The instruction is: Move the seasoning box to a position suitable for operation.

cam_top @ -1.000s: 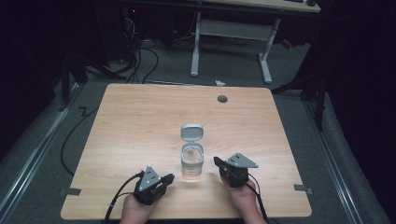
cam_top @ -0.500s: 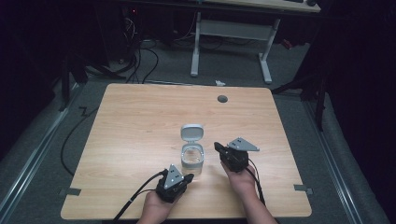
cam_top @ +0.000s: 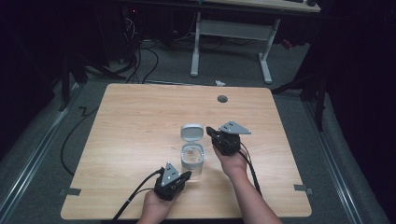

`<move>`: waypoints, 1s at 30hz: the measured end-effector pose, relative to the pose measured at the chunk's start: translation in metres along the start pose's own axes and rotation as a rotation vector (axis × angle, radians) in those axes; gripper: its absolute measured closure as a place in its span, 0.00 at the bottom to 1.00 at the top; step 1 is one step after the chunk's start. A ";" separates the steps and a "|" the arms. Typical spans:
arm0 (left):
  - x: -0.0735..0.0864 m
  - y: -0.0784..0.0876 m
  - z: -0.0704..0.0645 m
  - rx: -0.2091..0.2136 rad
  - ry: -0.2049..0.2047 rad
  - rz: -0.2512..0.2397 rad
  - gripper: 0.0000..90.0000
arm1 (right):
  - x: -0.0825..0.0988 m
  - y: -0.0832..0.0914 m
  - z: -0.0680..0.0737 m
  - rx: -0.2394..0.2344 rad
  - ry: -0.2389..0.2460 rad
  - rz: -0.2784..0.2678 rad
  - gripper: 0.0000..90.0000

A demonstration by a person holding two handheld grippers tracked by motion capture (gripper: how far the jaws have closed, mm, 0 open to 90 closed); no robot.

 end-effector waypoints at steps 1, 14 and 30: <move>0.000 0.000 0.000 -0.001 0.000 0.000 1.00 | -0.002 0.000 0.000 0.003 0.002 0.002 1.00; -0.001 0.001 0.001 0.009 0.012 0.001 1.00 | -0.023 0.002 0.005 -0.024 0.015 -0.015 1.00; 0.000 0.002 0.000 0.017 0.005 0.002 1.00 | -0.021 0.006 0.014 -0.051 0.022 -0.020 1.00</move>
Point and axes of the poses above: each handheld gripper's, and its own axes: y roughly backward along the jaws, x roughly out of its underside, z roughly to its left, the point moved 5 cm from there along -y, roughly forward along the jaws, and after that the axes turned 13 degrees about z, right-handed, at the moved point
